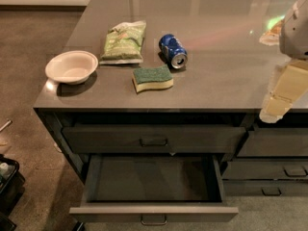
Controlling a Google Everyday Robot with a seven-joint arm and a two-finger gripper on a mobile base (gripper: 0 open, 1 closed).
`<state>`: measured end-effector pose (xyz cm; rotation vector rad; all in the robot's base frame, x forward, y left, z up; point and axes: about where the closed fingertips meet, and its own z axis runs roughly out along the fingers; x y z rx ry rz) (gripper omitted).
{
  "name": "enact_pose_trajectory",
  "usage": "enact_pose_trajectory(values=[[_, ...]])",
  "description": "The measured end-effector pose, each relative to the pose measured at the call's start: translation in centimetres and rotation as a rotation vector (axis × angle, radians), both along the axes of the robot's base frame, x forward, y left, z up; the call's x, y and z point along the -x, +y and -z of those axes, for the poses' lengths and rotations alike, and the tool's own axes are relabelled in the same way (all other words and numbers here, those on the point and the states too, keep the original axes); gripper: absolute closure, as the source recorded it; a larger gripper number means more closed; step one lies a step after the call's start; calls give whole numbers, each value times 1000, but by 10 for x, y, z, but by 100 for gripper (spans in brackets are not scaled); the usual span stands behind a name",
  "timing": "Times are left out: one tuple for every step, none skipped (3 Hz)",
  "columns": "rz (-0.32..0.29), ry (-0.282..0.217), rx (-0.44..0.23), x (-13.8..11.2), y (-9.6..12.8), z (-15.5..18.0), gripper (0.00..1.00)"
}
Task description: Close middle drawer
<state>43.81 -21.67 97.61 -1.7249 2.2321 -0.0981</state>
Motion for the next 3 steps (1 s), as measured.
enact_pose_trajectory(values=[[0,0,0,0,0,0,0],[23,18,-38,14,-2,15,0],[99,25,-160,48,4,44,0]])
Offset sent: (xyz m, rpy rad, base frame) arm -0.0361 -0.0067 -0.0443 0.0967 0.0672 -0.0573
